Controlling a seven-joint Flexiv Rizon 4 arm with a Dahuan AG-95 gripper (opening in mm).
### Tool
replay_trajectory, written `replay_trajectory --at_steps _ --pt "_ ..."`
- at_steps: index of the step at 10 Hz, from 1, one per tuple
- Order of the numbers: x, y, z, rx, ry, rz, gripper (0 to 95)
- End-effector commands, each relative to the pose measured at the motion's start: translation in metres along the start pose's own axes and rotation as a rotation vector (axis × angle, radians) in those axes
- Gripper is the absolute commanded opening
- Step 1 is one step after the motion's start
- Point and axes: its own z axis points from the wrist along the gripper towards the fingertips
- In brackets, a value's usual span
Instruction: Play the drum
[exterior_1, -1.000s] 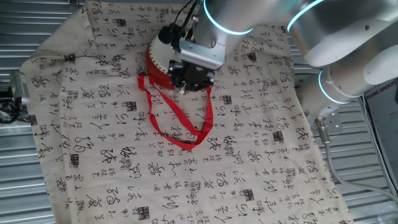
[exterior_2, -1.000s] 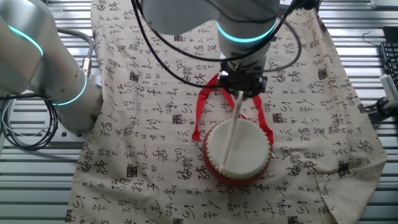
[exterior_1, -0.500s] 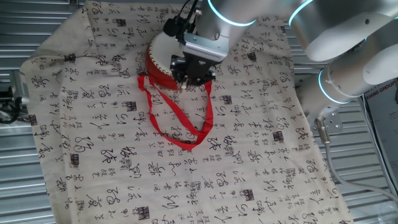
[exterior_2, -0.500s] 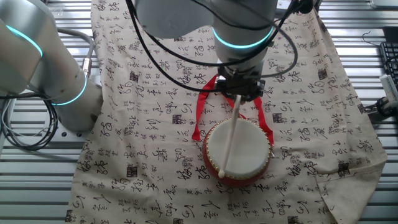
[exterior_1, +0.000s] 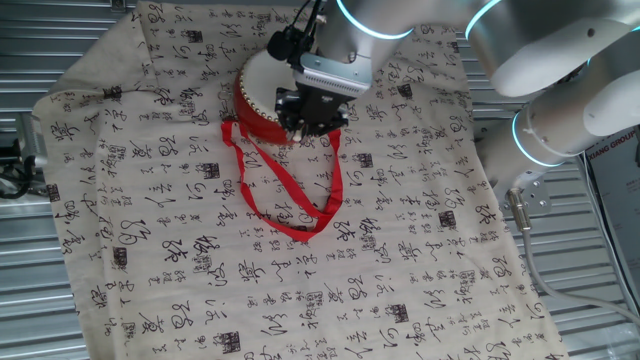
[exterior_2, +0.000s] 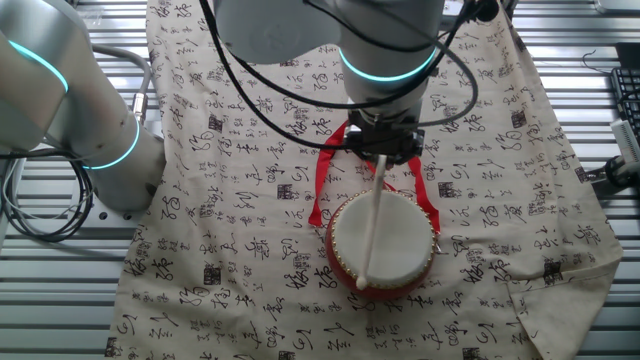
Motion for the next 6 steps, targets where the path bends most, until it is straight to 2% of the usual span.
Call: replay_trajectory --at_steps 1,6 --pt "0.0010 0.0004 -0.0008 0.001 -0.001 0.004 0.0" --pt "0.0063 0.0072 0.0019 0.013 -0.009 0.013 0.0"
